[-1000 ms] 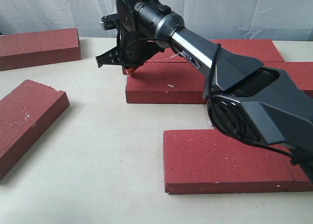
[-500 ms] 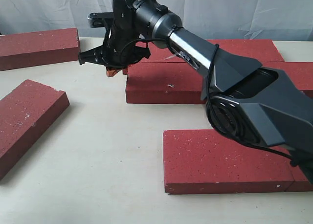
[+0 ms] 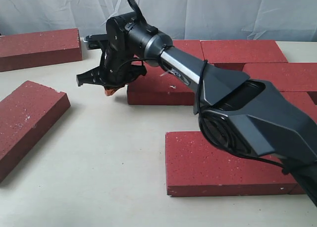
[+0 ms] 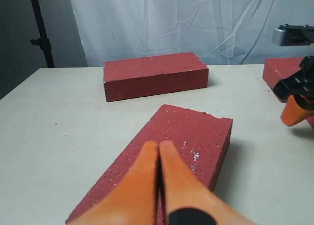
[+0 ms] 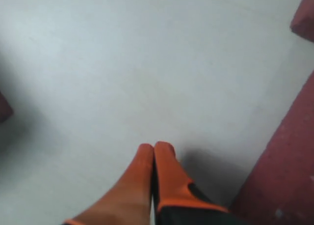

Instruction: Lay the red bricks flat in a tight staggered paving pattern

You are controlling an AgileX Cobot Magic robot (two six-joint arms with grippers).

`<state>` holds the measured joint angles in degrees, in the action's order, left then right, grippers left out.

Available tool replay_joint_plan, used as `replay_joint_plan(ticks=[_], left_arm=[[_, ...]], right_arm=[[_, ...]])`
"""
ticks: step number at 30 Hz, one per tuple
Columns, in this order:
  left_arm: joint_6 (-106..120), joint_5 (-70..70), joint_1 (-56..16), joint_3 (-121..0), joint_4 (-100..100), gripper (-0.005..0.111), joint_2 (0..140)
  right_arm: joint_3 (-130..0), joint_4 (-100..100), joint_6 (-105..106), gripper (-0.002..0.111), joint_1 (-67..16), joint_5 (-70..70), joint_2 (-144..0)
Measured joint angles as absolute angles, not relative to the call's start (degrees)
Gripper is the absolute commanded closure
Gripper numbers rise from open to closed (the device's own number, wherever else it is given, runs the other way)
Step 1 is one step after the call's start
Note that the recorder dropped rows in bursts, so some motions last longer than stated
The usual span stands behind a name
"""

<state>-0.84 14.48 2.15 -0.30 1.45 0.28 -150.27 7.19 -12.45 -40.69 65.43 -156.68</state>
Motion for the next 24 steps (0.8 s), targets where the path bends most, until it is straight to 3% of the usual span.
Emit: replay_joint_plan(ticks=[24], left_arm=[[-0.8, 14.5, 2.2, -0.3, 1.4, 0.107, 0.3]], right_arm=[[-150.3, 0.0, -16.0, 0.109, -37.3, 69.6, -156.6]])
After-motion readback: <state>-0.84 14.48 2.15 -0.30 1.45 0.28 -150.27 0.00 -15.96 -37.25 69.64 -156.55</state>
